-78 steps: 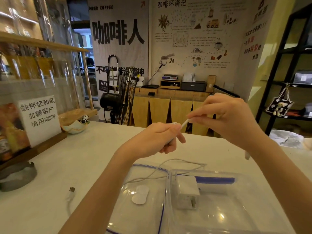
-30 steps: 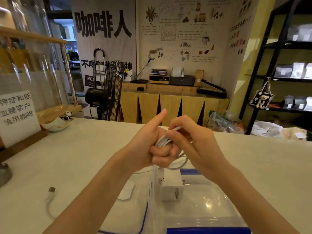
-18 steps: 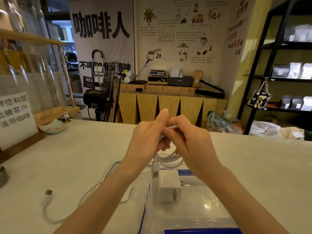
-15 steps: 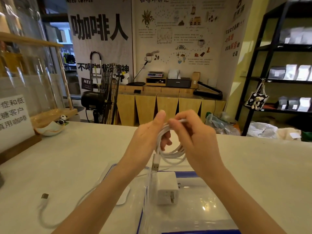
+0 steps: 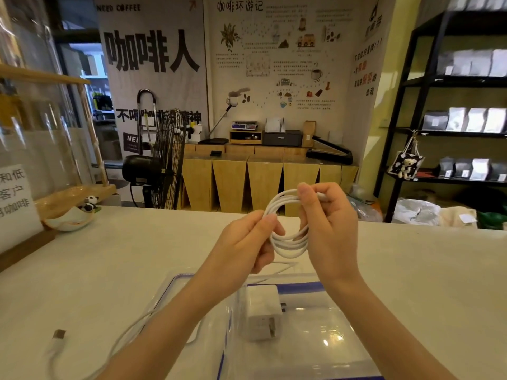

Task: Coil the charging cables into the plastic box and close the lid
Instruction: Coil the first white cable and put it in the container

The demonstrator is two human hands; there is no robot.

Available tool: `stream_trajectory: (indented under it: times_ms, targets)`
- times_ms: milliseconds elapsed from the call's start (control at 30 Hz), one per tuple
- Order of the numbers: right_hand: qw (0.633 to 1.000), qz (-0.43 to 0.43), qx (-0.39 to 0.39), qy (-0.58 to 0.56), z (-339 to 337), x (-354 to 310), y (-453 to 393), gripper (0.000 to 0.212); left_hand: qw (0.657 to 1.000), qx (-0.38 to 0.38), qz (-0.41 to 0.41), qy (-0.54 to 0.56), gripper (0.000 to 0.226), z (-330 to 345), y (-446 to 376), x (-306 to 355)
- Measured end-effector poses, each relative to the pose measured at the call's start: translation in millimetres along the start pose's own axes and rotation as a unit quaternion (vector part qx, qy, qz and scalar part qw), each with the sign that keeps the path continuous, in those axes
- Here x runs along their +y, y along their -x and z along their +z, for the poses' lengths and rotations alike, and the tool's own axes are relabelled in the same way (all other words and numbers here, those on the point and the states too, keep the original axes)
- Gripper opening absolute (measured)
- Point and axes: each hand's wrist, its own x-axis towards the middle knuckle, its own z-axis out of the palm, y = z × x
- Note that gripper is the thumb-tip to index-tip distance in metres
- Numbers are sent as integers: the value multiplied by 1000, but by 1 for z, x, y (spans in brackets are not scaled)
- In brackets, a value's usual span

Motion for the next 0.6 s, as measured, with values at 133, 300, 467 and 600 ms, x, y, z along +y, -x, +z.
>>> stream_trajectory:
  times_ms: [133, 300, 467, 600]
  targets:
    - [997, -34, -35, 66, 2, 1, 1, 20, 996, 37, 6, -80, 29, -1, 0, -1]
    - [910, -147, -118, 369, -11, -7, -14, 18, 947, 63, -12, -314, 26, -15, -3, -6]
    - [916, 106, -320, 215, -17, -30, -12, 11, 903, 41, -11, -429, 24, -18, -7, -19]
    - [863, 280, -420, 34, -26, -30, -19, 18, 948, -5, -26, -316, 19, -11, -6, -15]
